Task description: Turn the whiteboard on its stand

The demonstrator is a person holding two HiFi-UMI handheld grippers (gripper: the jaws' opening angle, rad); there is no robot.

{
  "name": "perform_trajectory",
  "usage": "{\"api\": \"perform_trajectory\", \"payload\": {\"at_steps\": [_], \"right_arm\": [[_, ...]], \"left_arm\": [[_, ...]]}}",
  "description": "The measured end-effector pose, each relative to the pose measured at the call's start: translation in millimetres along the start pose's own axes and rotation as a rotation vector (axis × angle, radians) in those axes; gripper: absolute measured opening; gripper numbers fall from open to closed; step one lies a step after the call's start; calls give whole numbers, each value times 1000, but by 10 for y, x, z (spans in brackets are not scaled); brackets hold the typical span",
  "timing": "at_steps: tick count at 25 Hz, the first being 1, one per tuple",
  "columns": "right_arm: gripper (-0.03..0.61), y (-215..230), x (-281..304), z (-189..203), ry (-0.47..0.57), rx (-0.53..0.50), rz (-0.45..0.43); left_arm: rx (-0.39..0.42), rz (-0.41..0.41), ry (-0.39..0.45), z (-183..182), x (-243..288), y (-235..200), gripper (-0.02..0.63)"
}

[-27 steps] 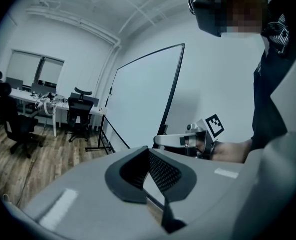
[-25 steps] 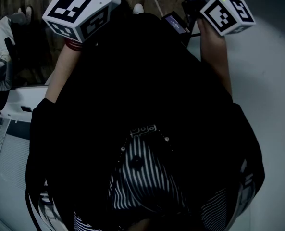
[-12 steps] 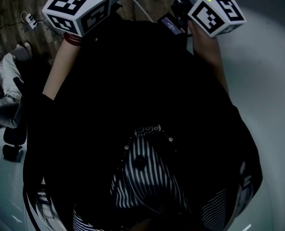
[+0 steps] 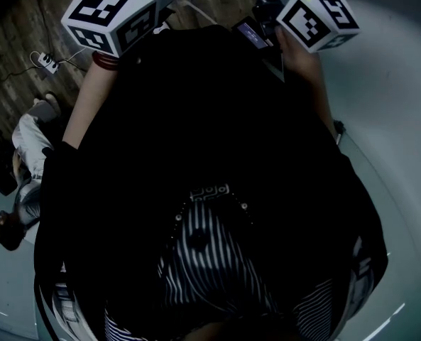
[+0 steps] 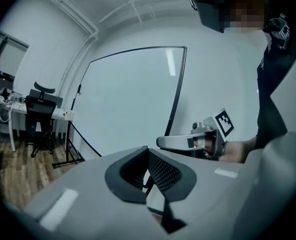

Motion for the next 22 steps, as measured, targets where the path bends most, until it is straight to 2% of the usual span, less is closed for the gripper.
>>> {"api": "perform_trajectory", "payload": {"at_steps": [6,9,13,17,22], "right_arm": [[2,108,-205,-41,57,-12,143],[2,171,-370,-20,65,-8,175],[0,303,-503,-106,65,28,175],[2,341,-579,-387,73,-27,156],[2,255,-887,-330,59,-36,179]], "left_arm": [[-26,76,-32,151,112,-78,-3],[-6,100,3,41,214,25,-3],[30,116,5,-55,365,90,-3],[-14,66,12,-110,474,36,-3],[-15,61,21,-135,374,301,-3]]}}
Point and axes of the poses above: the fingertips, and each gripper's own axes: x forward along the fingers, y to its right, z out of its underside, the point moved 4 cm from there along -x, backward along the fingers, and after that the axes turned 2 degrees about -z, right-handed, at the moved point
